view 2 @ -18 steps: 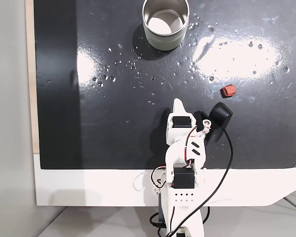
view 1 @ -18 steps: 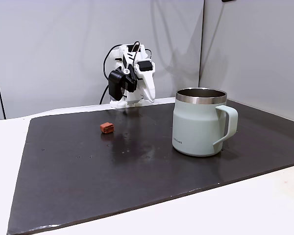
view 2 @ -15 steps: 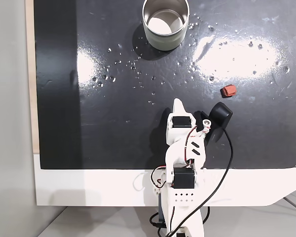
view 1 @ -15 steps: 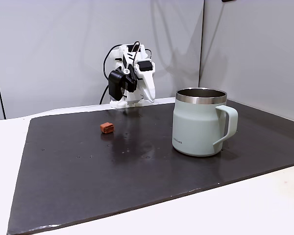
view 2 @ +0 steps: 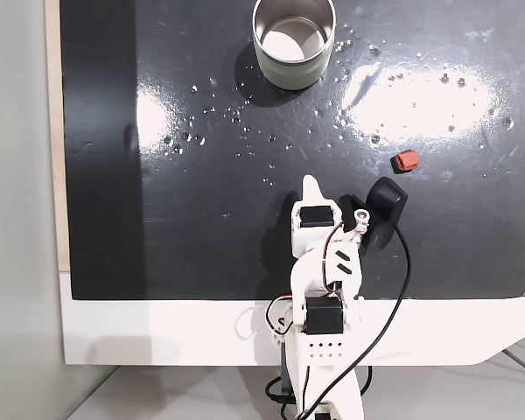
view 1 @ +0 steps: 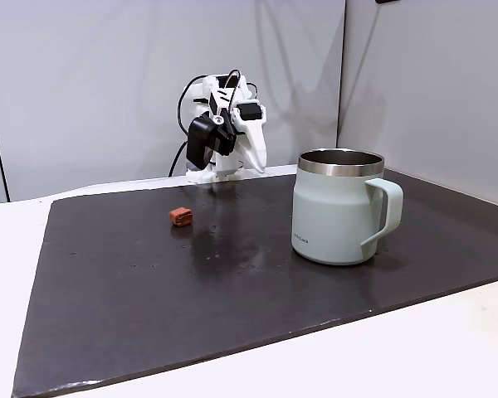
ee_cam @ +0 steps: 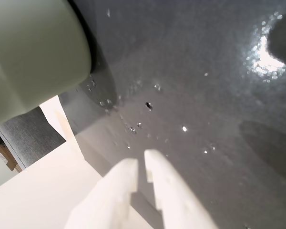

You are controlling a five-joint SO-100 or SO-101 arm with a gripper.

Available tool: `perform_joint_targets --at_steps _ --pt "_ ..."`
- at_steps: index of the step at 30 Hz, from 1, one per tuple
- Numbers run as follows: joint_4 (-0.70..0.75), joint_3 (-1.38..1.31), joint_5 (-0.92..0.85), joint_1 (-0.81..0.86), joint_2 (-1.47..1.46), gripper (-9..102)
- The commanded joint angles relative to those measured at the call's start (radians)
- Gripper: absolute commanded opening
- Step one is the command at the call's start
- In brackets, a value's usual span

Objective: Grasp a cube and put it in the cup.

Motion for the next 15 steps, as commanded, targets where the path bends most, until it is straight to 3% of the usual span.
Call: perform_joint_targets --at_steps 1,8,15 --pt "0.002 -0.006 -0.009 -0.006 0.009 0" --pt "0.008 -0.044 -0.017 0.018 0.009 0" --pt "0.074 -0.276 -0.034 0.014 -0.049 0"
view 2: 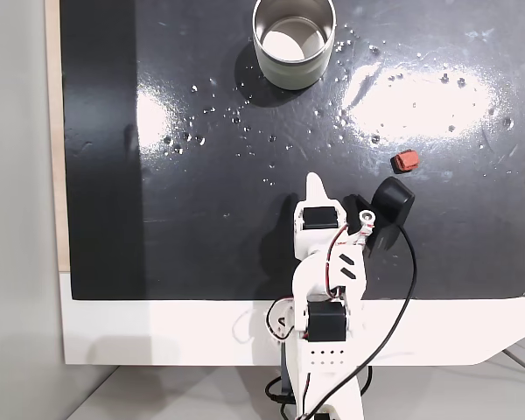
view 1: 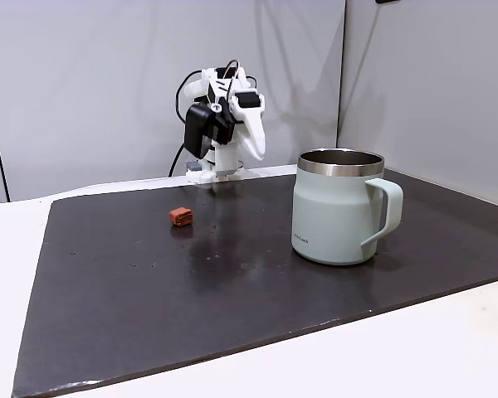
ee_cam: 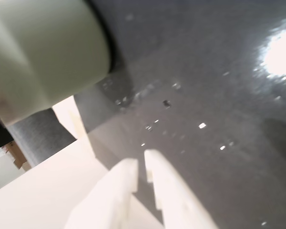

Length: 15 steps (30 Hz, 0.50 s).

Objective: Grasp a cube and put it in the cup.

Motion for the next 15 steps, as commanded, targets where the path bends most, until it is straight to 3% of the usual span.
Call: perform_joint_targets --at_steps 1,15 --pt "0.02 -0.192 -0.02 0.009 -0.075 0" --pt "0.304 -0.779 -0.091 0.207 -0.451 0"
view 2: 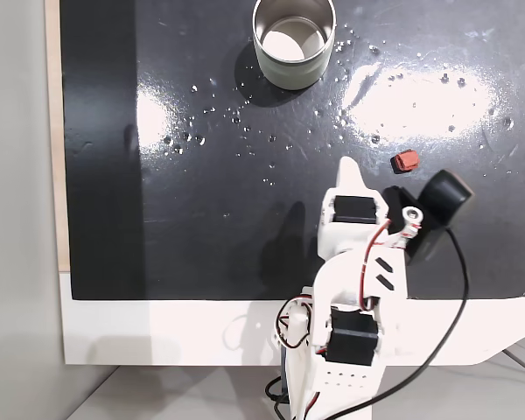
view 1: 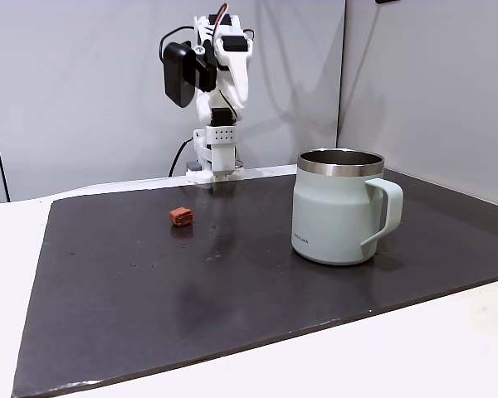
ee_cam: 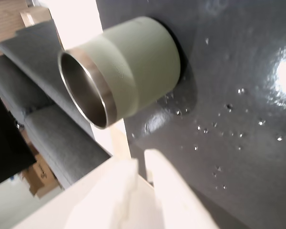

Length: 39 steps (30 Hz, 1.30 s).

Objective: Grasp a cube and put it in the cup.

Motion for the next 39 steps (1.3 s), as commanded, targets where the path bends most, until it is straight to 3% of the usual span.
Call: perform_joint_targets --at_steps 1,14,39 --pt "0.071 -0.167 -0.038 0.072 -0.071 0" --pt "0.296 -0.552 -0.158 0.296 -0.514 0" --pt "0.463 -0.775 -0.449 0.316 -1.012 0"
